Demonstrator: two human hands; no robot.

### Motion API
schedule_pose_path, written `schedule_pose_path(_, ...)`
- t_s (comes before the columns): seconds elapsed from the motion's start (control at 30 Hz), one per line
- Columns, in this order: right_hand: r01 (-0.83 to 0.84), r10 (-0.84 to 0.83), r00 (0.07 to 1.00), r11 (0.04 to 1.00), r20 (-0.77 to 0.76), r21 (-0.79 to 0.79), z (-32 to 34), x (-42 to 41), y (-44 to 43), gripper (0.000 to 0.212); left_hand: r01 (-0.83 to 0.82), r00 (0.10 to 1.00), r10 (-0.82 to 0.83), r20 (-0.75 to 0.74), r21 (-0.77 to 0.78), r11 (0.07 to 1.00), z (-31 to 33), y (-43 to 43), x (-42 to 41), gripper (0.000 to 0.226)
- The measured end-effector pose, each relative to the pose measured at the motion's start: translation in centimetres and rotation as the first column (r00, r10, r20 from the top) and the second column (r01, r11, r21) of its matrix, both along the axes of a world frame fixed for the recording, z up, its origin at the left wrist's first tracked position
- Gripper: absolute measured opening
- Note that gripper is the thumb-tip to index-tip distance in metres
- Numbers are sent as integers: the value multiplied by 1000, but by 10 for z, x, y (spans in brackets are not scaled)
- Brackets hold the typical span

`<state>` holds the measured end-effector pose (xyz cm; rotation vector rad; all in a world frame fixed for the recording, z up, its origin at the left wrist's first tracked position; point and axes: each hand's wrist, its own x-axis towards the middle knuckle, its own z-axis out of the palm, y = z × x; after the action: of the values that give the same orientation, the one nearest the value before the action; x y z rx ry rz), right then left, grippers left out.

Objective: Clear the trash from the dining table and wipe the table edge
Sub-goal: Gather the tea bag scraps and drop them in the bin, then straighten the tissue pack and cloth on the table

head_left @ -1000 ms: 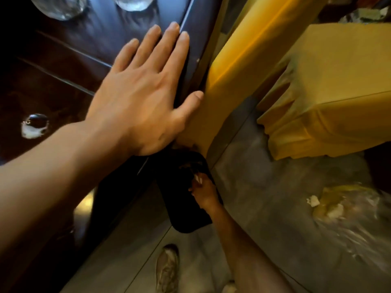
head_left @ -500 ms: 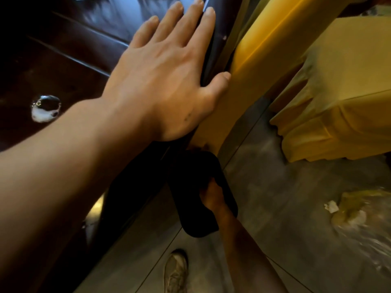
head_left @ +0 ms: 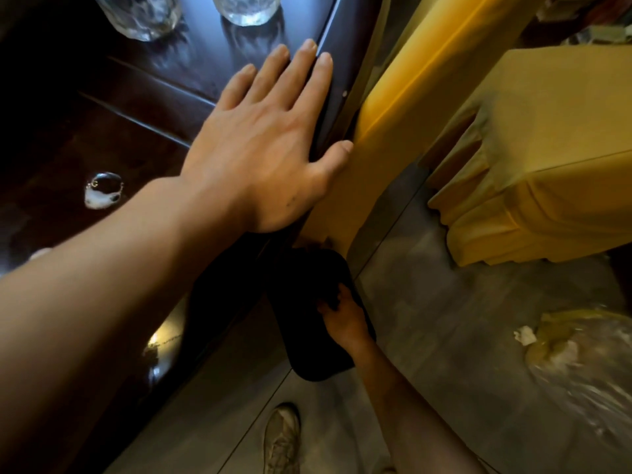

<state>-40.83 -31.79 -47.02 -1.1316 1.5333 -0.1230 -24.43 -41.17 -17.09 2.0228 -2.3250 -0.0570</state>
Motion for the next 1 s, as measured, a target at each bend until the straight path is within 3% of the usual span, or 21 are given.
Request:
schedule_pose_path(0.13, 80, -74, 991, 996, 109, -48, 31, -2, -6, 72, 1, 1000, -1, -1, 21, 1000, 1, 0, -1, 86)
schedule_pose_path(0.3, 100, -94, 994, 981, 47, -168, 90, -17, -20, 69, -15, 1000, 13, 21, 69, 998, 7, 0, -3, 86)
schedule_pose_path(0.43, -41, 24, 997, 975, -80, -220, 153, -37, -31, 83, -26, 999, 22, 37, 116, 993, 14, 2, -7, 84)
schedule_pose_path(0.63, -215, 139, 963, 913, -231, -347, 241, -62, -46, 83, -80, 985, 51, 163, 180, 980, 41, 13, -29, 79)
schedule_pose_path(1.0, -578, 271, 773, 672, -574, -462, 404, -86, -23, 90, -301, 953, 293, 78, 146, 942, 142, 146, -56, 74)
